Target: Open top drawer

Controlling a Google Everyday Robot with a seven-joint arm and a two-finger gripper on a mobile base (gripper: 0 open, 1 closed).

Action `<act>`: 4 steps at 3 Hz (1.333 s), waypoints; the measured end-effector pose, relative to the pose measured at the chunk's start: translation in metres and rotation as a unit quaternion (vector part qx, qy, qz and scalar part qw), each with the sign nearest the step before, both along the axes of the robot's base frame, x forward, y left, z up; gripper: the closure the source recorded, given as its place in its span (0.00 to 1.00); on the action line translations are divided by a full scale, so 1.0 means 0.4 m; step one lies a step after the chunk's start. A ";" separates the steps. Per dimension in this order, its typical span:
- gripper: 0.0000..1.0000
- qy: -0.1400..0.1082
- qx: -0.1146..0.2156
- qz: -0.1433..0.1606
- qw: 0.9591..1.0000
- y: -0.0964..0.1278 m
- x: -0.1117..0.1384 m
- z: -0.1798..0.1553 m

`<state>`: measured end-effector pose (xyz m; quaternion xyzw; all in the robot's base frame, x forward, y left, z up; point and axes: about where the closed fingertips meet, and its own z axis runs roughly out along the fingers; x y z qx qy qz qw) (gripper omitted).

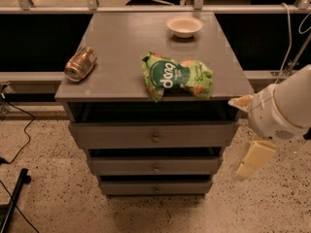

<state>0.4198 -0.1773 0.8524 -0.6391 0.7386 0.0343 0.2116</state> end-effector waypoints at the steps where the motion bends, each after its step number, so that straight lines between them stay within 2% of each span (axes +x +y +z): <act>1: 0.00 -0.042 -0.001 0.023 0.999 0.006 0.028 -0.004; 2: 0.00 -0.032 -0.013 0.022 0.999 0.021 0.030 -0.031; 3: 0.00 -0.038 -0.008 0.037 0.999 0.048 0.020 -0.120; 4: 0.00 -0.088 -0.004 0.076 0.993 0.114 0.063 -0.241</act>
Offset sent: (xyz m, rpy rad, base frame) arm 0.0112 0.0144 -0.0334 -0.0528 -0.0248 0.0325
